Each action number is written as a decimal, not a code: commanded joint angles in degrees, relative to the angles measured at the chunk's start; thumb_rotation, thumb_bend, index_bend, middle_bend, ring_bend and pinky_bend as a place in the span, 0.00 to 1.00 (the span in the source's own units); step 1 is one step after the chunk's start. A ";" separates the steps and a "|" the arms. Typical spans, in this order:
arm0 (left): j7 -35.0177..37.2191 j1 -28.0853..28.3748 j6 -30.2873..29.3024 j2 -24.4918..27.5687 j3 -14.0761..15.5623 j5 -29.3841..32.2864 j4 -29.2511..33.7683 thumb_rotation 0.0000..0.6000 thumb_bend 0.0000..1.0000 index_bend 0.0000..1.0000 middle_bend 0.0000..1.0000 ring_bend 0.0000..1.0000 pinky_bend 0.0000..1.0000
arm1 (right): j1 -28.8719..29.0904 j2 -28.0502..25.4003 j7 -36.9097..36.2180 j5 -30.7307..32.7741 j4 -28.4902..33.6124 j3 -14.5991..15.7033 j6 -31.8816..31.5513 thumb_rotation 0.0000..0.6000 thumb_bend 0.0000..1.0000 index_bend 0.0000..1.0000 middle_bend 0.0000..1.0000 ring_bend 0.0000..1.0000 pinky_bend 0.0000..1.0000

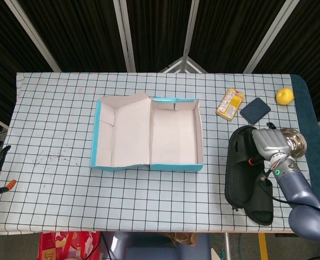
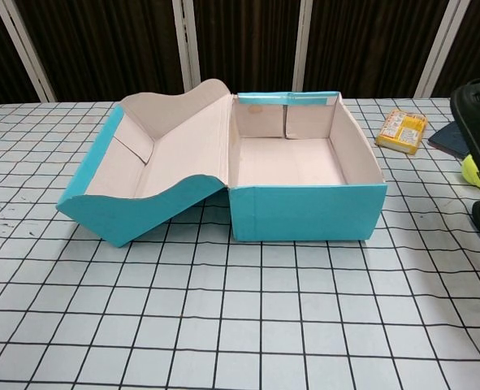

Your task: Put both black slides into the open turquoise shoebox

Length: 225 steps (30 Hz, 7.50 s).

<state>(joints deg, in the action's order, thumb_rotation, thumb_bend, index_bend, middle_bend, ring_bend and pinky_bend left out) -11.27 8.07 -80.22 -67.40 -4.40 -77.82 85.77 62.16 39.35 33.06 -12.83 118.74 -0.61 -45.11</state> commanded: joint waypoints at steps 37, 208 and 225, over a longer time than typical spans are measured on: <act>-3.94 0.52 1.28 -1.40 -1.21 4.00 -1.20 1.00 0.28 0.11 0.00 0.00 0.09 | -12.07 38.17 -59.23 -50.05 -44.06 -33.57 17.40 1.00 0.31 0.41 0.47 0.30 0.00; -2.83 1.33 3.30 -1.59 -1.20 5.90 -2.70 1.00 0.28 0.11 0.00 0.00 0.09 | 3.26 55.72 -49.56 -56.72 -71.17 -13.26 22.78 1.00 0.19 0.08 0.11 0.01 0.00; -2.34 1.35 3.63 -1.42 -1.24 6.06 -2.83 1.00 0.28 0.11 0.00 0.00 0.09 | 4.31 47.09 -30.47 -43.35 -59.74 -10.65 21.02 1.00 0.19 0.01 0.05 0.00 0.00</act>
<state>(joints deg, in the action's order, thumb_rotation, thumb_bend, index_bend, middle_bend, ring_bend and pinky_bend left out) -13.60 9.42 -76.60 -68.82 -5.64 -71.77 82.94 66.44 89.06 -0.08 -58.90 55.75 -11.72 -22.74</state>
